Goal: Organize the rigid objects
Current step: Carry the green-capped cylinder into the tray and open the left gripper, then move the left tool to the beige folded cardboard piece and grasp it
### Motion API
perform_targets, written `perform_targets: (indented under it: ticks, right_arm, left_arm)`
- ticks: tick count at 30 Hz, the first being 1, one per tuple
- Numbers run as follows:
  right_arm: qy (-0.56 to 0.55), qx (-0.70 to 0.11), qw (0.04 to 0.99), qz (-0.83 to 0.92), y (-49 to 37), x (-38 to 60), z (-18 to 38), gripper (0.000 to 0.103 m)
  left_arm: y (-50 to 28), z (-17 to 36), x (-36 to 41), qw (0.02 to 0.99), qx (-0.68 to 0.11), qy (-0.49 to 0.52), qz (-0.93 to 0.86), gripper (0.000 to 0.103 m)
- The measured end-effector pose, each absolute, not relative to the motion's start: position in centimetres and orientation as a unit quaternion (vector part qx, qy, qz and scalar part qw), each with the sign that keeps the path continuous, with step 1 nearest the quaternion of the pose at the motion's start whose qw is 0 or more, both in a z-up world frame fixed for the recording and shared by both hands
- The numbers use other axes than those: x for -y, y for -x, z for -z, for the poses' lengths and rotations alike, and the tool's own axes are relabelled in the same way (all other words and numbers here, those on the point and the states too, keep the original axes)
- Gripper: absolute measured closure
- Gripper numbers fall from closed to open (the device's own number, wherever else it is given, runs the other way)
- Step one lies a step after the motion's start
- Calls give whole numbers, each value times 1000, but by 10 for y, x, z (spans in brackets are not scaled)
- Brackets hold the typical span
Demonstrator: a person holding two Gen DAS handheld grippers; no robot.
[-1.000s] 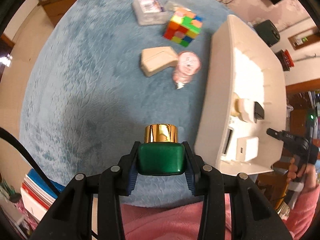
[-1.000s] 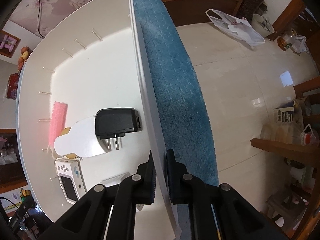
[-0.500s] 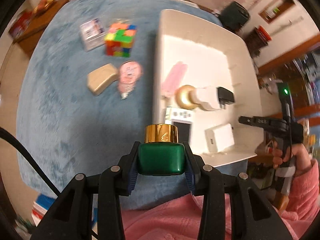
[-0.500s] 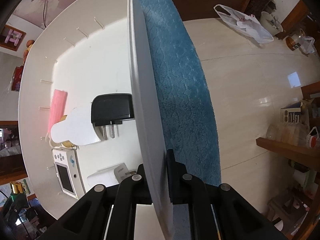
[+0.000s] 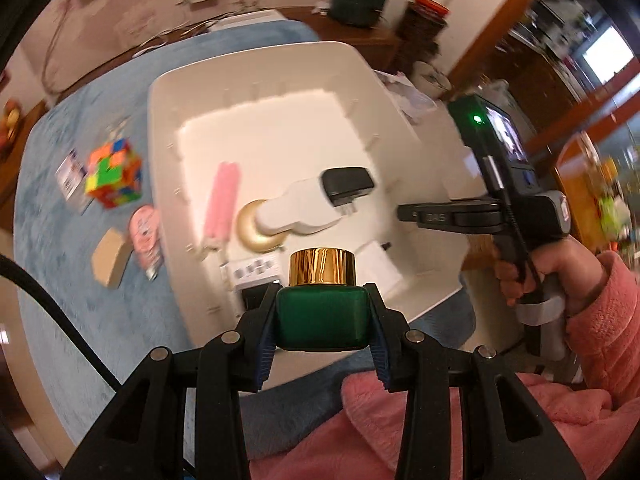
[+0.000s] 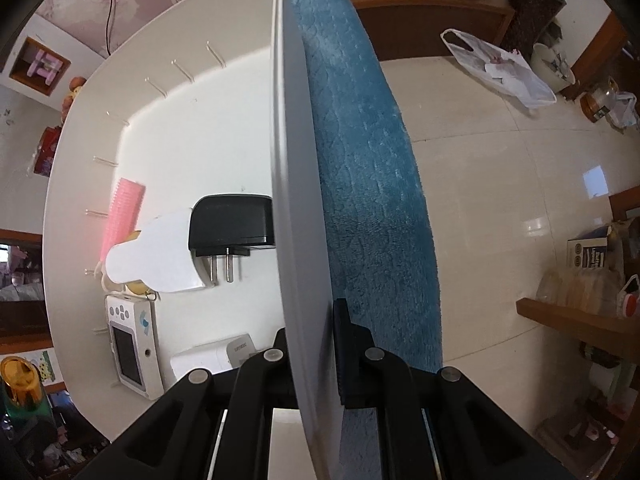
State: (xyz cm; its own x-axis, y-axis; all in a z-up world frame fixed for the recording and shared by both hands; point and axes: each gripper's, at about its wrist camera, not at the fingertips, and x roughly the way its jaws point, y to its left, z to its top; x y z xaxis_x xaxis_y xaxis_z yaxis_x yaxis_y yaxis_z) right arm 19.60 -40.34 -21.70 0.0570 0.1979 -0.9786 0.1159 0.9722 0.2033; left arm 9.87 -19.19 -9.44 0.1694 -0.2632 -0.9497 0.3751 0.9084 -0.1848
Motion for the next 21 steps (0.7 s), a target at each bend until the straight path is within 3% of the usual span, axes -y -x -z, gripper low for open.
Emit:
perform_targets:
  ticks: [9,16,21]
  right_arm:
    - [-132,-670,730,-28,-191,405,214,94]
    - [-136,-672,727,-20,-190,408,213,94]
    - [-129,-667,733,-16,-190,406,212,94]
  left_arm:
    - [-109,102,212,756,-609,-69,231,59]
    - [-115,93,199,775,-594,-47,213,35]
    - [-118,94,172,780,-598,-30,180,31]
